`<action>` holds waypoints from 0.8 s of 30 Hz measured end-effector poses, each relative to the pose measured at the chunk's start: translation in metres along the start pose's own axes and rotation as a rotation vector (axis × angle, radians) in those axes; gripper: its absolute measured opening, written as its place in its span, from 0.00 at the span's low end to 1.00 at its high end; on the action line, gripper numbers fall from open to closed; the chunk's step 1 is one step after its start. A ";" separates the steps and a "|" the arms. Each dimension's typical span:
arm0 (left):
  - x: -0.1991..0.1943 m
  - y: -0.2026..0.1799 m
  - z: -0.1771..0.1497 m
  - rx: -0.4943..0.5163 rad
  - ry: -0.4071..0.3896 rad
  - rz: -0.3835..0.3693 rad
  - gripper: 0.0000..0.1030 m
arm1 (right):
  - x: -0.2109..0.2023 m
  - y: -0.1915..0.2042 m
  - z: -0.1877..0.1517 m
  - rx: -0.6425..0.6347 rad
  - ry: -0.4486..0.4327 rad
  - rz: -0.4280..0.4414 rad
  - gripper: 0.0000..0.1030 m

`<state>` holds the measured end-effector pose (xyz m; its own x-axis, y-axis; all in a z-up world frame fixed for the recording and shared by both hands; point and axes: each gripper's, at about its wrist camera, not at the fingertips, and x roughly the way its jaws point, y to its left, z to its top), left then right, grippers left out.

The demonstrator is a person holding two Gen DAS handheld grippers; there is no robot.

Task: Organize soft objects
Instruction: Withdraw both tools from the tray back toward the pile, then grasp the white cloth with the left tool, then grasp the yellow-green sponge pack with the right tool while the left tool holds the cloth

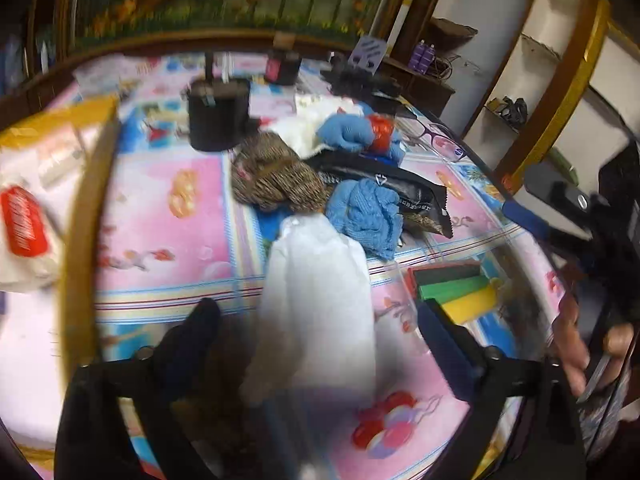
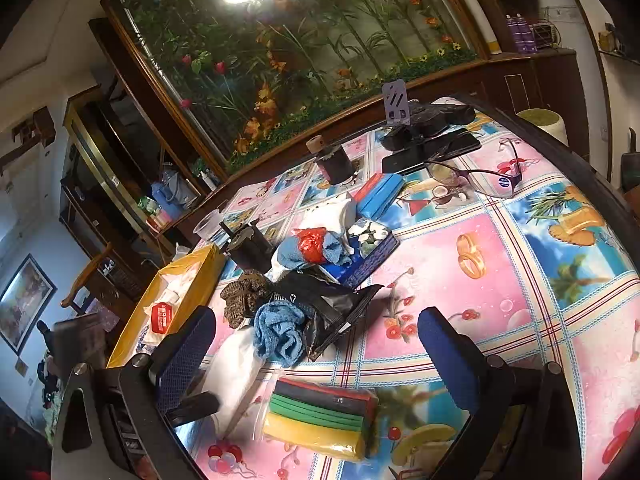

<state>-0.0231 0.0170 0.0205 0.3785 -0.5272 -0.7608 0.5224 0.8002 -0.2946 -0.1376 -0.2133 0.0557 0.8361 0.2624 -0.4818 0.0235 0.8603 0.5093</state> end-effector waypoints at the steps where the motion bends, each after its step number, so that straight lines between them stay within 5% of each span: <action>1: 0.004 0.001 0.002 -0.012 0.009 0.012 0.73 | 0.000 0.000 -0.001 0.000 0.003 0.003 0.99; 4: 0.010 -0.006 0.005 0.029 -0.002 0.090 0.58 | 0.003 0.000 -0.001 0.002 0.011 0.009 0.99; 6: 0.010 -0.007 0.003 0.037 -0.018 0.101 0.27 | 0.004 0.001 -0.001 -0.001 0.018 0.010 0.99; 8: 0.008 0.001 0.003 -0.001 -0.027 0.055 0.14 | 0.006 0.002 -0.002 -0.005 0.027 0.005 0.99; 14: -0.022 0.017 0.001 -0.066 -0.166 0.006 0.14 | 0.020 0.007 -0.009 -0.060 0.116 -0.032 0.99; 24: -0.028 0.023 0.003 -0.076 -0.191 -0.028 0.14 | 0.039 0.041 -0.045 -0.228 0.377 0.060 1.00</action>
<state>-0.0192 0.0496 0.0371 0.5061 -0.5887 -0.6303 0.4784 0.7997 -0.3628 -0.1289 -0.1481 0.0262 0.5734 0.4192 -0.7039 -0.1757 0.9021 0.3941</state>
